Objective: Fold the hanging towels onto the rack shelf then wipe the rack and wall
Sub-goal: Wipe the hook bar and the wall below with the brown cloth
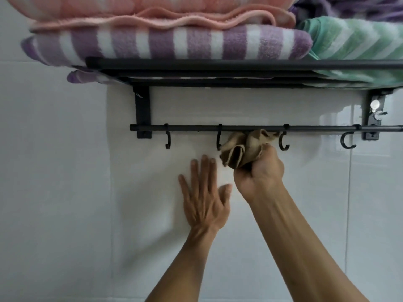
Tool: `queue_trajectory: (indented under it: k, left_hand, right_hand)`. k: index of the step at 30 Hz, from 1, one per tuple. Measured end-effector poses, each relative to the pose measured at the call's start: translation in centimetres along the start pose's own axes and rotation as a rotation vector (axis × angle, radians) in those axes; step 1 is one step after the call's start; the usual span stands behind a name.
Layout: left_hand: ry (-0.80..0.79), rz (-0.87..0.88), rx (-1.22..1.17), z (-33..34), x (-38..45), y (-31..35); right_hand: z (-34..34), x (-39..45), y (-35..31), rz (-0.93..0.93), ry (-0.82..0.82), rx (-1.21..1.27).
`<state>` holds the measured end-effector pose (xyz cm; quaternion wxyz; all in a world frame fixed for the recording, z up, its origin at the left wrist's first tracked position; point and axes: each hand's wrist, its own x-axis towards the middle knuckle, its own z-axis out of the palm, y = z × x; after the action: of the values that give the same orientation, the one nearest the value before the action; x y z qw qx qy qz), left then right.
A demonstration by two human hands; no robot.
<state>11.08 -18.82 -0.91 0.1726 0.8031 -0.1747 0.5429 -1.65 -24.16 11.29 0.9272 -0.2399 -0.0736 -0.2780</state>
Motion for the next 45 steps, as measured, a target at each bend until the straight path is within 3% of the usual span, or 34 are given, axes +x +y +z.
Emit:
queue_trajectory:
  k: [3, 8, 11, 14, 17, 19, 23, 29, 34, 40, 45]
  left_hand:
    - [-0.043, -0.037, 0.094, -0.4, -0.8, -4.2]
    - [-0.044, -0.064, 0.161, -2.1, -1.5, -10.5]
    - [-0.126, -0.034, 0.193, -1.9, -1.5, -11.9]
    - [-0.181, -0.046, 0.244, -1.7, -1.5, -12.1]
    - [-0.082, -0.018, 0.147, -2.1, -1.7, -11.8]
    - [-0.032, -0.012, 0.118, -2.1, -1.7, -12.0]
    - [-0.02, 0.019, 0.171, -1.7, -1.8, -12.4]
    - [0.005, -0.005, 0.086, -2.2, -1.7, -11.7]
    - [-0.054, 0.014, 0.099, -2.3, -1.9, -12.0]
    - [-0.028, -0.004, 0.089, -2.5, -1.8, -11.7]
    - [-0.045, -0.012, 0.047, -2.7, -1.8, -11.4]
  right_hand:
    - [-0.3, -0.7, 1.3, 0.043, -0.009, -0.108]
    - [-1.1, -3.8, 3.2, -0.071, -0.078, -0.124]
    - [-0.3, -5.3, 5.7, 0.029, -0.147, -0.193]
    - [1.7, -4.8, 7.5, 0.114, -0.137, -0.206]
    - [3.8, -2.8, 7.9, 0.067, -0.047, -0.026]
    - [4.9, -2.1, 8.6, 0.063, -0.069, 0.028]
    - [5.6, -3.1, 9.7, 0.15, -0.135, -0.077]
    - [4.3, -1.7, 7.2, 0.081, -0.07, 0.131]
    - [4.9, -3.0, 9.9, 0.21, -0.115, -0.065]
    - [3.8, -1.9, 7.5, 0.178, -0.164, 0.112]
    - [4.1, -2.5, 9.1, 0.265, -0.2, -0.01]
